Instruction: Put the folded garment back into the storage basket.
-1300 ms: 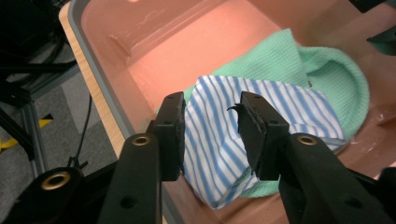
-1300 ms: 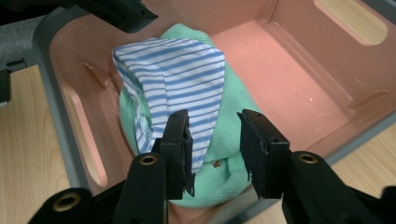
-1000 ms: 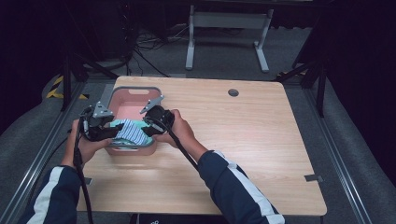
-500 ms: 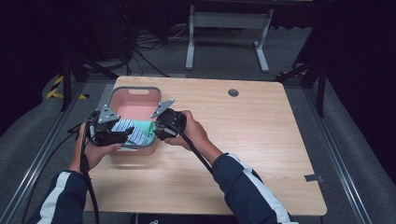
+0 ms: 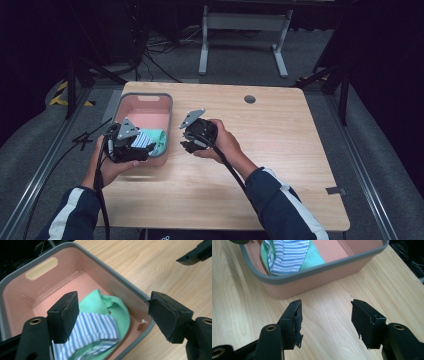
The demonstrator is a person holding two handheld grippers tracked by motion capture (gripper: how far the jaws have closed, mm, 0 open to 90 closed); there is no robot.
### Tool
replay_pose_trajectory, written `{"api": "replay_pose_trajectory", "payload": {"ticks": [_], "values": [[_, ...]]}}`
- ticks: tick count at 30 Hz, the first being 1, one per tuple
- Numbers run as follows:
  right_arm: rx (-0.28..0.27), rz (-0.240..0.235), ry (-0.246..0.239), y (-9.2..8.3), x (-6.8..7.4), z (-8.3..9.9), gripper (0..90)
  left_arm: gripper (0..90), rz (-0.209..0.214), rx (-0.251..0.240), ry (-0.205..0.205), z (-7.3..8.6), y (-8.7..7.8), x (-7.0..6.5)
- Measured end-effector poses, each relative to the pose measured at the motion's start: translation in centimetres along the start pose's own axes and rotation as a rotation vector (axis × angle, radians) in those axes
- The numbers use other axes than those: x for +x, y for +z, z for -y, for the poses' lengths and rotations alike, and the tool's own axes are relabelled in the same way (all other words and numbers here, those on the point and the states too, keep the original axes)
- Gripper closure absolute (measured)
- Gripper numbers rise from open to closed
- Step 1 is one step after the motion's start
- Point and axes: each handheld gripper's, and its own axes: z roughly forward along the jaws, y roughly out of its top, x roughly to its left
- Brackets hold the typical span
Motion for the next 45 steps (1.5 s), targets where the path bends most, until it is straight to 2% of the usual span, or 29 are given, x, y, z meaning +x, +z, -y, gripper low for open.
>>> {"api": "replay_pose_trajectory", "payload": {"ticks": [6, 9, 12, 14, 16, 17, 22, 26, 32, 40, 45], "values": [[0.011, 0.018, 0.004, -1.4, -0.6, 1.6, 42.1, 24.2, -0.007, -0.010, 0.021, -0.5, 0.2, -1.2], [0.015, 0.022, 0.006, -1.9, -0.8, 2.1, 41.9, 23.2, 0.005, -0.014, 0.028, -0.6, 0.4, -1.9], [0.025, 0.033, 0.002, -2.8, -1.2, 3.2, 40.9, 21.8, 0.014, -0.015, 0.067, -0.9, 0.4, -2.8], [0.029, 0.047, 0.007, -3.3, -1.4, 3.8, 40.2, 21.0, 0.016, -0.012, 0.077, -1.0, 0.5, -3.4], [0.031, 0.056, 0.014, -3.8, -1.6, 4.4, 39.4, 21.5, -0.007, 0.004, 0.110, -1.1, 0.7, -4.1], [0.031, 0.056, 0.014, -3.8, -1.6, 4.4, 39.4, 20.4, -0.007, 0.004, 0.110, -1.1, 0.7, -4.1], [0.017, 0.069, 0.034, -5.0, -2.0, 6.0, 37.6, 19.7, 0.022, 0.018, 0.128, -1.1, 1.4, -5.5], [0.032, 0.083, 0.018, -5.7, -2.0, 7.3, 35.5, 19.4, 0.063, 0.024, 0.147, -1.0, 2.1, -6.5], [0.032, 0.093, 0.016, -6.6, -1.9, 9.2, 34.7, 18.8, 0.085, 0.033, 0.181, -0.7, 3.1, -8.0], [0.036, 0.092, 0.043, -7.4, -1.8, 12.4, 34.8, 18.8, 0.111, 0.057, 0.225, 0.0, 4.2, -9.4], [0.036, 0.095, 0.064, -8.1, -1.8, 14.4, 34.5, 18.6, 0.123, 0.071, 0.232, 0.6, 4.8, -10.1]]}}
